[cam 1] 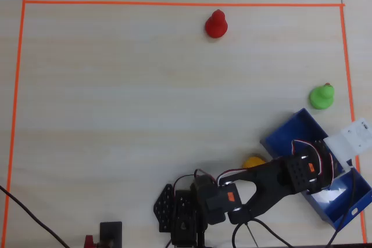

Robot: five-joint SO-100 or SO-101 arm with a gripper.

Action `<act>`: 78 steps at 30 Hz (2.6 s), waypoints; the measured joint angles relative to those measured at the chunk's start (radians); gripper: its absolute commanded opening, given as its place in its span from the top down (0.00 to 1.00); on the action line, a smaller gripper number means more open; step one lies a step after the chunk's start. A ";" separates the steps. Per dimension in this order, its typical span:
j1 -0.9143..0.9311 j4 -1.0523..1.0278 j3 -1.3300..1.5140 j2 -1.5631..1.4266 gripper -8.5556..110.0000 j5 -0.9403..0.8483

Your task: Grasp blue duck and put it into box.

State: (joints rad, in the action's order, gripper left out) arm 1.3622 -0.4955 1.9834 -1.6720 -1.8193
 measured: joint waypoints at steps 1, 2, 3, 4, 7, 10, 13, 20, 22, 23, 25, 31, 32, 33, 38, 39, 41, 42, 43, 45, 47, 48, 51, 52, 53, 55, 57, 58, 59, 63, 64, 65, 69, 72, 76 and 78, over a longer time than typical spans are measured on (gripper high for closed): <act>0.000 0.046 0.000 0.035 0.84 -0.011; 0.000 0.089 0.000 0.064 0.83 -0.018; 0.000 0.127 0.000 0.091 0.81 -0.028; 0.003 0.150 0.002 0.109 0.78 -0.041; 0.005 0.160 0.009 0.118 0.70 -0.097; 0.009 0.109 0.025 0.109 0.70 -0.143; 0.015 0.037 0.043 0.054 0.66 -0.156; -0.011 -0.051 0.072 -0.147 0.83 -0.074; -0.051 -0.051 0.067 -0.222 0.93 0.009; -0.078 -0.063 0.060 -0.261 0.93 0.067; -0.146 -0.126 0.015 -0.347 0.93 0.202; -0.563 -0.428 -0.052 -0.637 0.93 0.495; -0.663 -0.476 -0.017 -0.684 0.93 0.489; -0.772 -0.515 0.032 -0.732 0.93 0.469; -1.209 -0.583 0.426 -0.983 0.93 0.319; -1.262 -0.583 0.505 -1.029 0.93 0.311; -1.345 -0.583 0.664 -1.131 0.93 0.308; -1.371 -0.589 0.742 -1.187 0.93 0.308; -1.384 -0.604 0.805 -1.236 0.93 0.308; -1.388 -0.649 0.925 -1.336 0.93 0.308; -1.381 -0.696 1.006 -1.417 0.93 0.302; -1.381 -0.718 1.026 -1.450 0.93 0.296; -1.385 -0.785 1.045 -1.522 0.93 0.275; -1.384 -0.799 1.046 -1.537 0.93 0.275; -1.382 -0.815 1.048 -1.545 0.93 0.273; -1.384 -0.834 1.057 -1.549 0.93 0.272; -1.385 -0.842 1.060 -1.569 0.93 0.272; -1.385 -0.844 1.063 -1.571 0.93 0.272; -1.384 -0.844 1.066 -1.574 0.93 0.272; -1.384 -0.844 1.097 -1.620 0.93 0.268; -1.384 -0.844 1.106 -1.632 0.93 0.267; -1.382 -0.844 1.109 -1.638 0.93 0.262; -1.362 -0.844 1.115 -1.638 0.93 0.259; -1.359 -0.844 1.115 -1.638 0.92 0.259; -1.359 -0.844 1.115 -1.638 0.92 0.259; -1.359 -0.844 1.115 -1.638 0.92 0.259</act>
State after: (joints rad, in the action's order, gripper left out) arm 0.0031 -1.3392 3.0986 -3.3103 -1.5601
